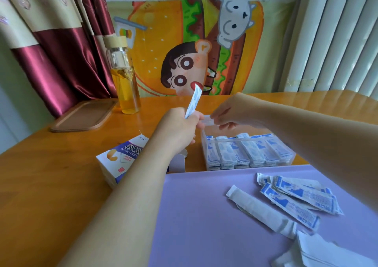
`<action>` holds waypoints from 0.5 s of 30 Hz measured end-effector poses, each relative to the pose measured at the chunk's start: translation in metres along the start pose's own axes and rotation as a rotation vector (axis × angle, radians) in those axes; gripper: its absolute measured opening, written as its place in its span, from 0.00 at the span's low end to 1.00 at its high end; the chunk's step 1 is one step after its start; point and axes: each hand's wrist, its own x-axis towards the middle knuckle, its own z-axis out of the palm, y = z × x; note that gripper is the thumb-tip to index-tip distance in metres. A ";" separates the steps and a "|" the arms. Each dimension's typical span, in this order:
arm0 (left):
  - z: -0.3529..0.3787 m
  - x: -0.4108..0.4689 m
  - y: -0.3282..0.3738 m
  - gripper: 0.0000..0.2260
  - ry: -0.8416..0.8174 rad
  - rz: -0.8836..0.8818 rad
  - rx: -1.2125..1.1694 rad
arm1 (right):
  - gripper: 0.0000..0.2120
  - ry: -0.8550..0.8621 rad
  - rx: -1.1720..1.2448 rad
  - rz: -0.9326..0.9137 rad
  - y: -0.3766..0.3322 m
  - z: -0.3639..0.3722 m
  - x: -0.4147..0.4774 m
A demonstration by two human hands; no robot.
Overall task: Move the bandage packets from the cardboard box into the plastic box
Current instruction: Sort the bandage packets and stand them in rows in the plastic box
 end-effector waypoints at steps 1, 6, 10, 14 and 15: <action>0.001 0.000 0.001 0.06 -0.009 -0.007 -0.006 | 0.11 0.024 0.105 -0.007 -0.002 -0.005 -0.003; 0.003 -0.003 0.006 0.08 -0.085 -0.057 -0.088 | 0.10 -0.267 0.641 -0.133 -0.014 -0.021 -0.022; 0.005 -0.008 0.012 0.09 -0.171 -0.049 -0.124 | 0.06 -0.221 0.656 -0.211 -0.017 -0.021 -0.021; 0.001 -0.010 0.012 0.17 -0.130 0.001 -0.017 | 0.04 0.011 0.502 -0.058 0.008 -0.034 -0.003; -0.002 -0.010 0.011 0.19 -0.110 0.009 0.017 | 0.03 0.040 0.403 -0.001 0.016 -0.037 0.001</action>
